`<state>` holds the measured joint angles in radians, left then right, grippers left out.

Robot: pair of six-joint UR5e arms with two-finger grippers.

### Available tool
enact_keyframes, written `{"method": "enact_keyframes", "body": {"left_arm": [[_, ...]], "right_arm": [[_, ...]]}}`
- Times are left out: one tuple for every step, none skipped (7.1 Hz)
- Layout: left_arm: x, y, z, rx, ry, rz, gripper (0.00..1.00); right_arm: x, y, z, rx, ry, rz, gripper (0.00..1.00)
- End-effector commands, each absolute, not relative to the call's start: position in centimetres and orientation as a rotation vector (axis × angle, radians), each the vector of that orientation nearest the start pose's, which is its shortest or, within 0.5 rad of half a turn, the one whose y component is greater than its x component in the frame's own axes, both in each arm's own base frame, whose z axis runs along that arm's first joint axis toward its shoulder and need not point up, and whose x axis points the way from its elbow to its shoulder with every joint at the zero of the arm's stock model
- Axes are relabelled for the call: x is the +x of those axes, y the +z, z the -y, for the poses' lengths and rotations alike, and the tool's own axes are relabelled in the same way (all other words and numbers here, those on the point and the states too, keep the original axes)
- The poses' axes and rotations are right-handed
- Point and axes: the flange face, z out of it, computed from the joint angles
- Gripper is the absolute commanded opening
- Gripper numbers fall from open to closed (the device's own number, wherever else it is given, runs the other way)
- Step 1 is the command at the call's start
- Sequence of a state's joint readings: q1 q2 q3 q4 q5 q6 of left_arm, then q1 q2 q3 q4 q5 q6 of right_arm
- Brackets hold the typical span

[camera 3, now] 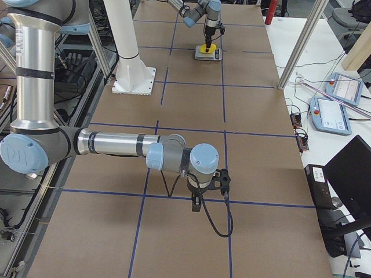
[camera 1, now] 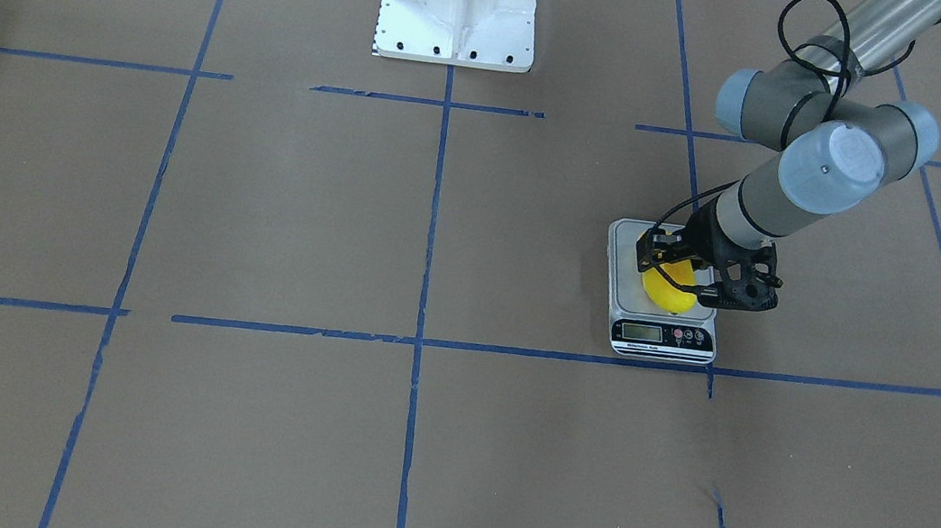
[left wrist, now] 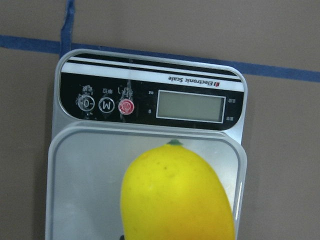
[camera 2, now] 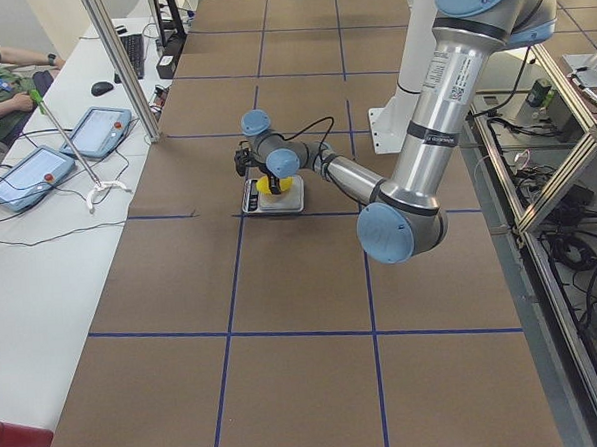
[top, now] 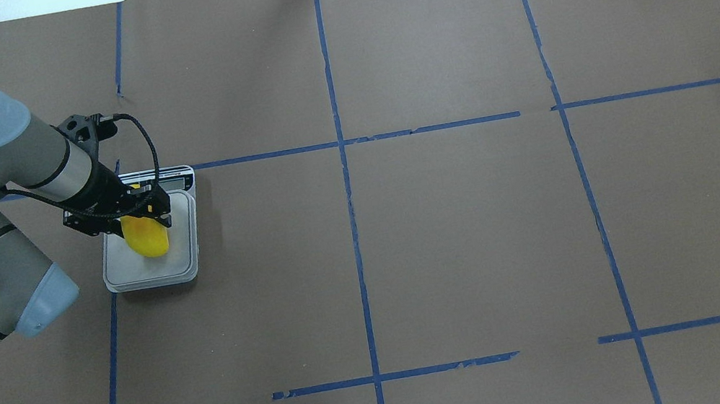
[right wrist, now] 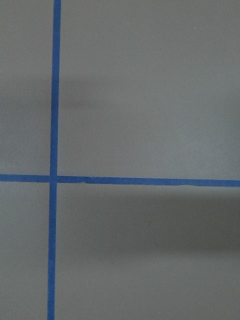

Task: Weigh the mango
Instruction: 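Lower the mango onto the scale pan and open the left gripper, then raise the left gripper away from the scale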

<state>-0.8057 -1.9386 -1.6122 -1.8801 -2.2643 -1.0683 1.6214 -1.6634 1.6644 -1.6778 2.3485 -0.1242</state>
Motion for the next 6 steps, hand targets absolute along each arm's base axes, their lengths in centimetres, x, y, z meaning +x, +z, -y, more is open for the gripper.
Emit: {"method": "enact_keyframes", "body": {"left_arm": [[38.0,38.4,50.9,-0.083,-0.036,-0.963,1.0],[34.1,37.0,52.3,-0.046,-0.073,-0.971,1.0],[30.2,35.2,53.0,-0.016,-0.066,-0.944,1.0],[26.7,33.4,52.7,-0.003,-0.008,-0.884,1.0],[22.7,32.6,52.8,0.033,0.032,-0.854,1.0],[16.9,34.4,53.0,0.079,0.027,-0.831,1.0]], "right_arm": [[8.6,66.6,44.1,-0.032,-0.029,0.783,1.0],[8.6,66.6,44.1,-0.031,-0.029,0.783,1.0],[8.6,66.6,44.1,-0.031,-0.029,0.783,1.0],[8.6,66.6,44.1,-0.032,-0.029,0.783,1.0],[8.6,66.7,44.0,-0.032,-0.029,0.783,1.0],[8.6,66.7,44.0,-0.034,-0.028,0.783,1.0]]}}
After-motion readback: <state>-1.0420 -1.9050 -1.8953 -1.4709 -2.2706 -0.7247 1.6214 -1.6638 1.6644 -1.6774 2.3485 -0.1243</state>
